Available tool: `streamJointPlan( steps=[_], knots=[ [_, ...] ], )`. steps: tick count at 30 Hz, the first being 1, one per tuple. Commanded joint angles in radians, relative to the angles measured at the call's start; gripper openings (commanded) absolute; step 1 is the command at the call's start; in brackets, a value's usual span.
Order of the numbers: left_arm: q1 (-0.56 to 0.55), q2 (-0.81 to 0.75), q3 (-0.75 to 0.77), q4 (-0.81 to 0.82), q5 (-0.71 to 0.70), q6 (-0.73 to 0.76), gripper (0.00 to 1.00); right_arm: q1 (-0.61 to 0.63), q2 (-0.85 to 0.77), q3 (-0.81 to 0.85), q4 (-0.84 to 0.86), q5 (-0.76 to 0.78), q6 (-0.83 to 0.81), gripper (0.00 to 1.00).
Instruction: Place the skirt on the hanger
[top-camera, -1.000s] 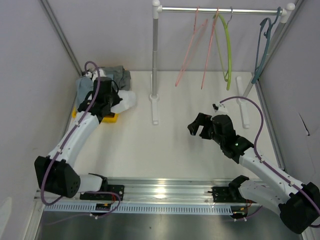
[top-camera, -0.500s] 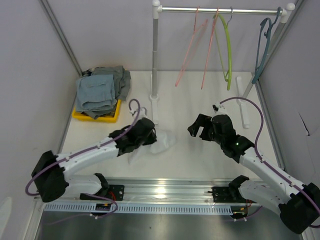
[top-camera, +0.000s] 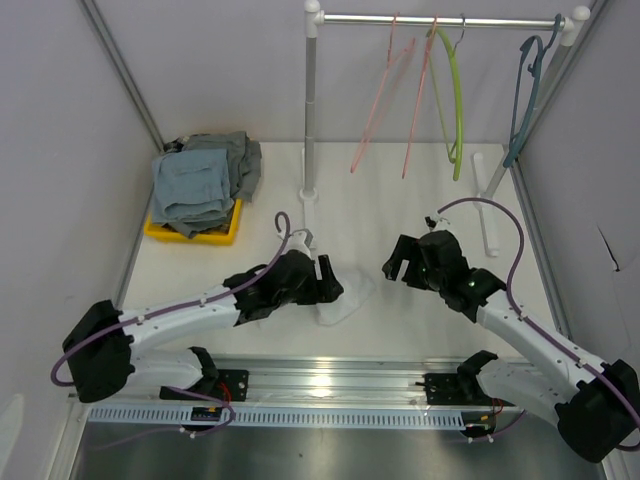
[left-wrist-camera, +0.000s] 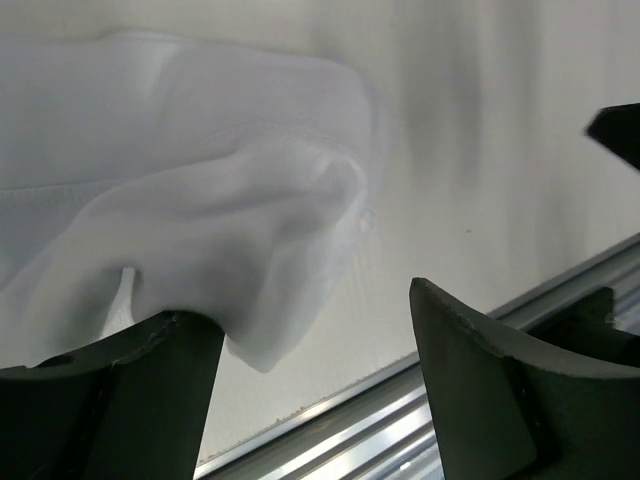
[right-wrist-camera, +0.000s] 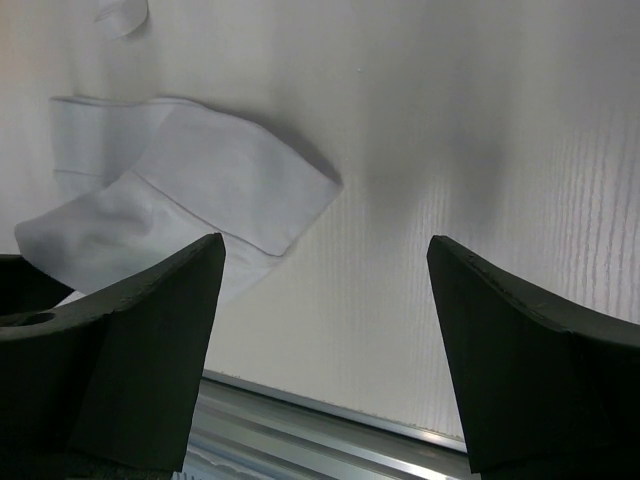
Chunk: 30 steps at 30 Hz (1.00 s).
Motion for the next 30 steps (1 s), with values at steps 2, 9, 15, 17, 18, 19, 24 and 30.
streamJointPlan(
  steps=[2,9,15,17,18,19,24,30],
  knots=[
    [0.016,-0.141,0.072,-0.004,0.061,0.106,0.78,0.013,-0.025,0.13,-0.033,0.033,-0.012,0.86],
    [0.042,-0.266,0.107,-0.095,0.144,0.164,0.8,0.097,-0.087,0.299,-0.038,0.059,-0.055,0.83],
    [0.07,-0.274,0.165,-0.14,0.138,0.21,0.81,0.159,-0.05,0.48,-0.021,0.134,-0.171,0.82],
    [0.102,-0.276,0.167,-0.155,0.13,0.203,0.81,0.157,-0.004,0.562,-0.007,0.16,-0.211,0.82],
    [0.116,-0.274,0.161,-0.167,0.124,0.181,0.8,0.156,0.017,0.596,0.01,0.198,-0.26,0.81],
    [0.145,-0.276,0.152,-0.172,0.126,0.173,0.79,0.153,0.042,0.632,0.013,0.22,-0.286,0.81],
    [0.194,-0.297,0.113,-0.184,0.118,0.16,0.77,0.036,0.303,0.985,-0.031,0.205,-0.392,0.74],
    [0.216,-0.319,0.086,-0.192,0.12,0.163,0.76,-0.099,0.571,1.349,-0.117,0.178,-0.46,0.73]
  ],
)
